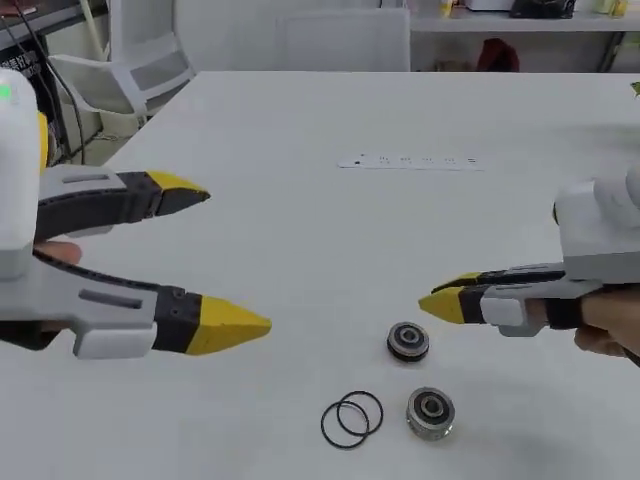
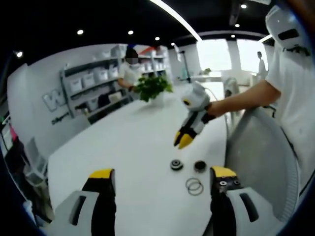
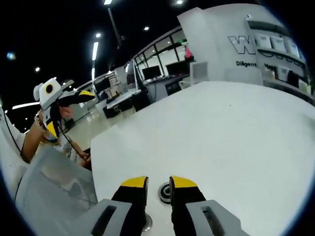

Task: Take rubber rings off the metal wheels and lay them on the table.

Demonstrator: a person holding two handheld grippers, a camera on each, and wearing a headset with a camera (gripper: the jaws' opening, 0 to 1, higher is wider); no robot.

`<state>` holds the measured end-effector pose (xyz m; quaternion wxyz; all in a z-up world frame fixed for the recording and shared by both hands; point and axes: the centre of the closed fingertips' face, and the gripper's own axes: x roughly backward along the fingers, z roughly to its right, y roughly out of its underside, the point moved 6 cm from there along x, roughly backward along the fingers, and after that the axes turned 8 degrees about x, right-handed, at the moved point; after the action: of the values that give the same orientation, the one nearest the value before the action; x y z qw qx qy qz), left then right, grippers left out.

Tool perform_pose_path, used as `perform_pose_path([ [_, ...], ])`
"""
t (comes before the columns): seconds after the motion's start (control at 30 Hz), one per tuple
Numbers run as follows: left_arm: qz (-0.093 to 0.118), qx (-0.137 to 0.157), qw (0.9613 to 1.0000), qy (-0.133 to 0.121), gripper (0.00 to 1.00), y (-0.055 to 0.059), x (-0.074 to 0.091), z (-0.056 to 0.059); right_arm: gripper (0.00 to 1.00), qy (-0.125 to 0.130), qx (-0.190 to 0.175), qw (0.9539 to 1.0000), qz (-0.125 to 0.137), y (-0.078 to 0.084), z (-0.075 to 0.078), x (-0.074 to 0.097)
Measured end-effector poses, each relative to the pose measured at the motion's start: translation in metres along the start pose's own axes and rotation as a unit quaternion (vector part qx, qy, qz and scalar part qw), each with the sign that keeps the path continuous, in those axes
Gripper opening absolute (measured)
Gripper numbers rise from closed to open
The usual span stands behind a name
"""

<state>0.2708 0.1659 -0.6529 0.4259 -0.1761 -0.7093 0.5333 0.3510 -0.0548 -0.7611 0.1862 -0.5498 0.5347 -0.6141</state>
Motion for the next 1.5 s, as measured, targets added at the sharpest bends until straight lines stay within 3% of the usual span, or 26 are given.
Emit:
perform_pose_path([
  [0.17, 0.009, -0.020, 0.9994, 0.025, 0.78, -0.015, -0.016, -0.002, 0.17, 0.000, 0.005, 1.0000, 0.003, 0.005, 0.003, 0.000],
  [0.37, 0.037, -0.028, 0.9962, 0.074, 0.73, -0.033, -0.036, -0.004, 0.19, -0.006, -0.008, 0.9998, 0.015, 0.006, 0.004, -0.001],
  [0.5, 0.043, -0.034, 0.9940, 0.095, 0.70, -0.038, -0.049, -0.008, 0.20, 0.001, 0.012, 0.9999, 0.001, 0.006, 0.003, -0.001],
  [0.73, 0.039, -0.037, 0.9915, 0.118, 0.64, -0.028, -0.078, -0.011, 0.20, -0.015, 0.057, 0.9978, -0.031, 0.008, 0.003, -0.001],
  [1.03, 0.034, -0.036, 0.9881, 0.146, 0.56, -0.013, -0.121, -0.011, 0.20, -0.036, 0.067, 0.9944, -0.073, 0.033, 0.013, 0.000],
  [1.2, 0.039, -0.029, 0.9873, 0.151, 0.49, -0.004, -0.139, -0.014, 0.20, -0.043, 0.069, 0.9937, -0.077, 0.038, 0.014, -0.001],
  [1.3, 0.025, -0.010, 0.9865, 0.162, 0.48, 0.008, -0.151, -0.014, 0.20, -0.046, 0.069, 0.9936, -0.077, 0.040, 0.016, -0.004],
  [1.37, 0.014, -0.008, 0.9860, 0.166, 0.48, 0.016, -0.159, -0.012, 0.19, -0.043, 0.070, 0.9940, -0.073, 0.041, 0.018, -0.007],
  [1.5, 0.013, -0.009, 0.9858, 0.167, 0.50, 0.023, -0.171, -0.004, 0.20, -0.045, 0.074, 0.9933, -0.077, 0.043, 0.020, -0.011],
])
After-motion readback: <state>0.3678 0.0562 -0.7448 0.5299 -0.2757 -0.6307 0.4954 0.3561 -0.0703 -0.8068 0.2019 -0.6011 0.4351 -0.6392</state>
